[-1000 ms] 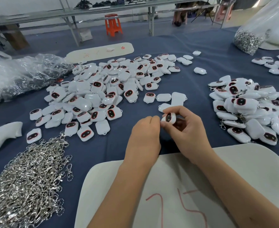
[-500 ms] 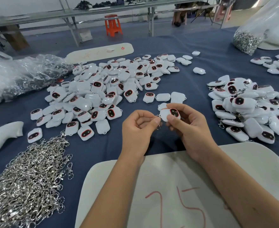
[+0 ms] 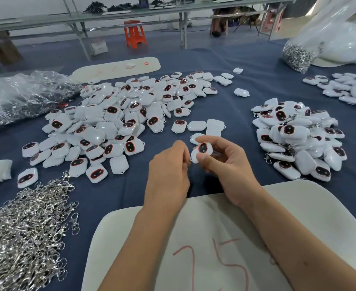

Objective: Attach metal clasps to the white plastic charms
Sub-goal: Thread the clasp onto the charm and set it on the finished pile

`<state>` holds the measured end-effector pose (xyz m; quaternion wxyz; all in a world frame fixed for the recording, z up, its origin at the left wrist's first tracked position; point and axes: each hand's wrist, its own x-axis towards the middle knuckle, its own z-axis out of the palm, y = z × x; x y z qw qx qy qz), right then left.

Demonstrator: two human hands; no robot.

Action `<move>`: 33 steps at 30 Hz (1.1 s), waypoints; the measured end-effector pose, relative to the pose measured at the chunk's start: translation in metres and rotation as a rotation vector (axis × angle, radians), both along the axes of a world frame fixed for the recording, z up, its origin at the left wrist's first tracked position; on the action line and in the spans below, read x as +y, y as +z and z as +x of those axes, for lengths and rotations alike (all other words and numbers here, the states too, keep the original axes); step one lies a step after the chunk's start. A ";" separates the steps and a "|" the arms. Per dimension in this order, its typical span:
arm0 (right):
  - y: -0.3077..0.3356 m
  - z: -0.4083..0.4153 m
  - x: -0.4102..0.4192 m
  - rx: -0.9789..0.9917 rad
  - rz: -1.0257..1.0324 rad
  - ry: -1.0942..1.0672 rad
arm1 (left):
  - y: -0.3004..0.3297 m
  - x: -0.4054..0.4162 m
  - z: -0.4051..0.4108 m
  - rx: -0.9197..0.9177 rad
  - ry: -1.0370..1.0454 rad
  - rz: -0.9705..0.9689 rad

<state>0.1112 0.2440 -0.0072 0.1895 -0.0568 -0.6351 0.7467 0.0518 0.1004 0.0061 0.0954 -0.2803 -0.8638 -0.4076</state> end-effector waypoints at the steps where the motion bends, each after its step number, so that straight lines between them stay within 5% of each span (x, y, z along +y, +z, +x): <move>1: 0.000 0.000 -0.001 0.003 0.063 -0.004 | -0.001 0.001 0.001 0.021 -0.003 -0.064; 5: -0.006 -0.003 -0.010 0.025 0.497 -0.076 | 0.000 0.001 0.004 0.044 0.043 -0.242; 11: -0.004 -0.003 0.002 0.058 0.002 -0.042 | -0.003 -0.007 -0.004 -0.330 -0.039 0.398; 19: -0.005 -0.003 0.004 0.060 -0.158 0.014 | -0.007 -0.002 -0.008 -0.463 -0.121 0.549; 25: -0.003 -0.004 0.002 0.069 -0.243 0.014 | -0.007 0.010 0.000 -0.777 -0.105 0.815; 27: -0.004 -0.004 0.002 0.060 -0.229 0.003 | -0.007 0.010 0.001 -0.699 -0.052 0.771; 33: -0.006 -0.003 -0.001 0.048 -0.042 -0.055 | -0.003 0.001 -0.002 -0.026 0.035 0.143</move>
